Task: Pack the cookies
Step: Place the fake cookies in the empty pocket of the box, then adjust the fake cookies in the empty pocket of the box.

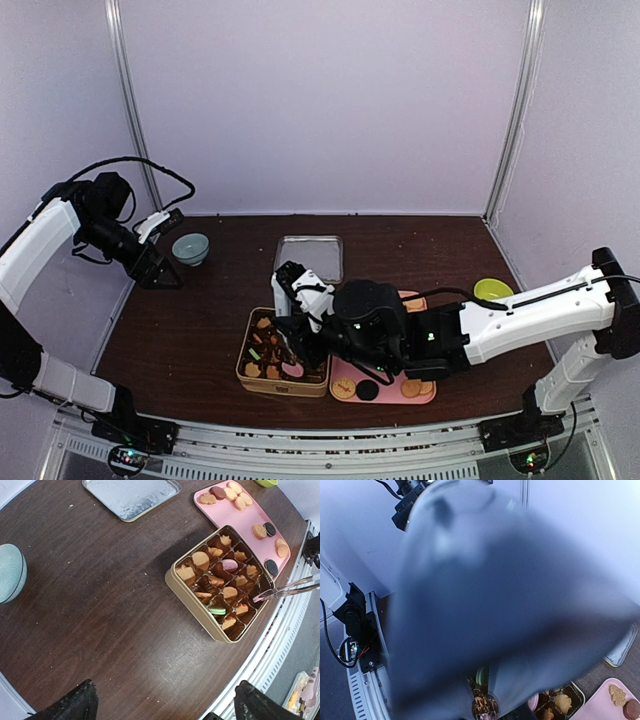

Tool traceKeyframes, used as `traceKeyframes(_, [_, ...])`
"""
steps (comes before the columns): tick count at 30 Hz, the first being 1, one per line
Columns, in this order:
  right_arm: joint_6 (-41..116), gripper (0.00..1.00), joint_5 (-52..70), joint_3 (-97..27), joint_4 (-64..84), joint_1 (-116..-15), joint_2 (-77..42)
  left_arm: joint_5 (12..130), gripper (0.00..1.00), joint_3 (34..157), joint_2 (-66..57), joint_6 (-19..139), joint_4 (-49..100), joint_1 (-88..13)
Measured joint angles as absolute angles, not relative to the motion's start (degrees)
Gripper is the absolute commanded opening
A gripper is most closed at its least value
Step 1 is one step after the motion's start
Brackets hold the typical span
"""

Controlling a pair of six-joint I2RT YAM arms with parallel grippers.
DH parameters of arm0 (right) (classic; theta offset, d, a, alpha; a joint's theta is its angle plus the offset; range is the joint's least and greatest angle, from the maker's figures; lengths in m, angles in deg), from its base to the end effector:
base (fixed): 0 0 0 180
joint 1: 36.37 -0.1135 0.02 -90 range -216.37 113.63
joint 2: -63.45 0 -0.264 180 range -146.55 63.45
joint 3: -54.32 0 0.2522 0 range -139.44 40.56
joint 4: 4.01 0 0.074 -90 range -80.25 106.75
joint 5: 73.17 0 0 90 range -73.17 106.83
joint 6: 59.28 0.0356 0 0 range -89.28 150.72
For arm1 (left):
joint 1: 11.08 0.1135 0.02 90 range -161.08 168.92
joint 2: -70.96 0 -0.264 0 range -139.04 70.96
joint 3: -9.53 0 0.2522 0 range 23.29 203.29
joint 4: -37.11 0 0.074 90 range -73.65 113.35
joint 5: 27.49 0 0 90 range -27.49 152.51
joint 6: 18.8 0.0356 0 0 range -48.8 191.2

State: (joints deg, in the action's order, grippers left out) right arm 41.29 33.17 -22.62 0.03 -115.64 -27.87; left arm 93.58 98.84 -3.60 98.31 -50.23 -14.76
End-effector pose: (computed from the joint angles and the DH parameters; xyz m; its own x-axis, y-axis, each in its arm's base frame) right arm 0.0793 0.3646 0.2806 -0.2217 -0.2243 -0.9490 -0.8672 0.4904 0.0867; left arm 0.2232 -0.0328 0.3325 -0.7523 0.4395 -0.4907 0.6200 0.7241 -0.3020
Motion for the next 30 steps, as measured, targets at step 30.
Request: traceKeyframes(30, [43.2,0.34,29.2,-18.1,-1.9,-112.7,-21.4,93.6,0.98,98.8,-3.6,98.3,-50.2,-14.8])
